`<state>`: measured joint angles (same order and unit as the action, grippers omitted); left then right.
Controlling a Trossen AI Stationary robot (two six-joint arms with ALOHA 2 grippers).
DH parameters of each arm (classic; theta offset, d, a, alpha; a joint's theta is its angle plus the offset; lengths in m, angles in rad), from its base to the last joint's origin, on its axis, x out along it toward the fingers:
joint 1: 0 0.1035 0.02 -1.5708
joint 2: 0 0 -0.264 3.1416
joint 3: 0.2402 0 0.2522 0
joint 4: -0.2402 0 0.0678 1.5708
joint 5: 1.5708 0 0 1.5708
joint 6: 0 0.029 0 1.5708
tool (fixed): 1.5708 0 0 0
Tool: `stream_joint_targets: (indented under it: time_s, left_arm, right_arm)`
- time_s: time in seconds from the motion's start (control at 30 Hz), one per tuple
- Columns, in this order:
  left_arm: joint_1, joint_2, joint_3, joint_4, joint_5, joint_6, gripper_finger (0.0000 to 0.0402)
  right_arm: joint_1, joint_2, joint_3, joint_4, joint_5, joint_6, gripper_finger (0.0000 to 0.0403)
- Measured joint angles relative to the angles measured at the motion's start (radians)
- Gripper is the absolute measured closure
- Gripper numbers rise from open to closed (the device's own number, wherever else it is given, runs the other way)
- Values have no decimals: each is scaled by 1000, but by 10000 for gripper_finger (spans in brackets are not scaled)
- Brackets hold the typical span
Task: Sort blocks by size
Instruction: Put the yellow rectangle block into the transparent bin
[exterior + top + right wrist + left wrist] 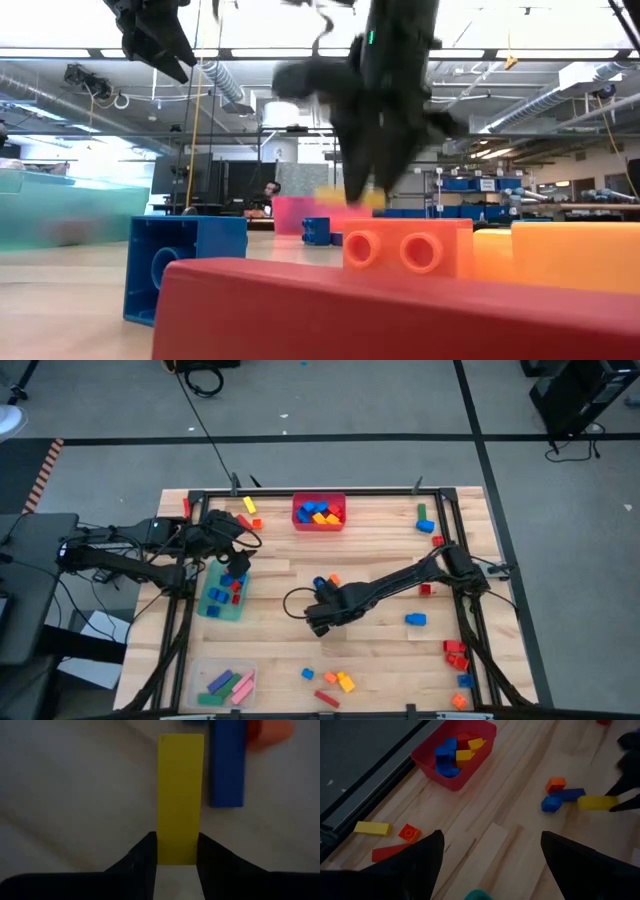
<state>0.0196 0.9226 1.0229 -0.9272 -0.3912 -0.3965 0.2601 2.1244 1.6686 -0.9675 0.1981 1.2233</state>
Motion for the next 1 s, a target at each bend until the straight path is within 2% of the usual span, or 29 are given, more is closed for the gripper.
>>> stream_joint_targets:
  time_s: [0.13, 0.2, 0.4, 0.47, 0.73, 1.0]
  left_arm:
    - [0, 0, 0, 0, 0, 0, 62]
    - [0, 0, 0, 0, 0, 0, 62]
    - [0, 0, 0, 0, 0, -1, 62]
    - [0, 0, 0, 0, 0, -1, 62]
    - [0, 0, 0, -6, -1, -1, 62]
    - [-7, 0, 0, -9, 2, 50, 62]
  right_arm:
    - [19, -65, 1, 51, 72, -91, 286]
    - [30, -91, 1, 133, 100, -200, 286]
    - [59, -111, 2, 596, 105, -588, 286]
    - [60, -100, 3, 711, 112, -669, 286]
    - [55, -44, 28, 833, 95, -730, 286]
    - [90, 133, 299, 825, 42, -853, 286]
